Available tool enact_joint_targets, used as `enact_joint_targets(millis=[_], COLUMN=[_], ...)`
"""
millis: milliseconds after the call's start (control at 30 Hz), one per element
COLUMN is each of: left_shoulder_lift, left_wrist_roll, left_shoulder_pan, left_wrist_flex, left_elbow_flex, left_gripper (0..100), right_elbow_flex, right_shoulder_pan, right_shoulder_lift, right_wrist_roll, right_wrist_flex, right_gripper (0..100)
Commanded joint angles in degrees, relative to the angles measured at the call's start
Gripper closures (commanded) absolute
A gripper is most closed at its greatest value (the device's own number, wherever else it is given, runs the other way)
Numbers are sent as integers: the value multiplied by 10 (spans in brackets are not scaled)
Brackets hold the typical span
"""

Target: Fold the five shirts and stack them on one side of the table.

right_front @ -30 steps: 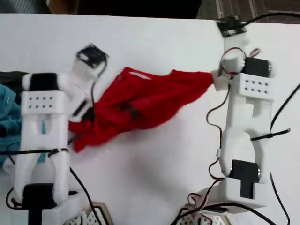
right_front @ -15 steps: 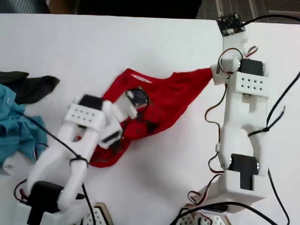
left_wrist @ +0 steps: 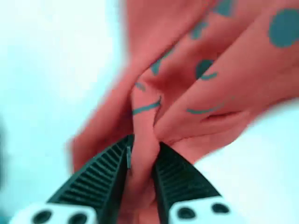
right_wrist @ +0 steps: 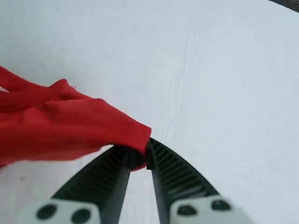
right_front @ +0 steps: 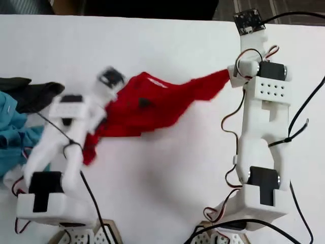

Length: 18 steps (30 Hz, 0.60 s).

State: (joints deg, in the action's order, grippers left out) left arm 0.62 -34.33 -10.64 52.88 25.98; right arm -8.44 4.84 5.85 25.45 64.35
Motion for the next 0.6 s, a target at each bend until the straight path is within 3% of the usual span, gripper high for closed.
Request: enact_joint_targets(millis=[0, 267, 567], left_shoulder_lift=[9, 11, 11], left_wrist_roll=[7, 30, 26], left_shoulder_pan=[-25, -11, -22], left_wrist_flex=[30, 130, 379], left_elbow_flex=[-128, -317, -477], left_gripper=[975, 973, 973], right_elbow_flex=[-25, -27, -25], right_shoulder_pan=[-3, -3, -3], right_shoulder_lift=[-9, -24, -138], right_wrist_roll=[1, 1, 0], right_wrist_flex=[-11, 0, 53], right_gripper=[978, 978, 978])
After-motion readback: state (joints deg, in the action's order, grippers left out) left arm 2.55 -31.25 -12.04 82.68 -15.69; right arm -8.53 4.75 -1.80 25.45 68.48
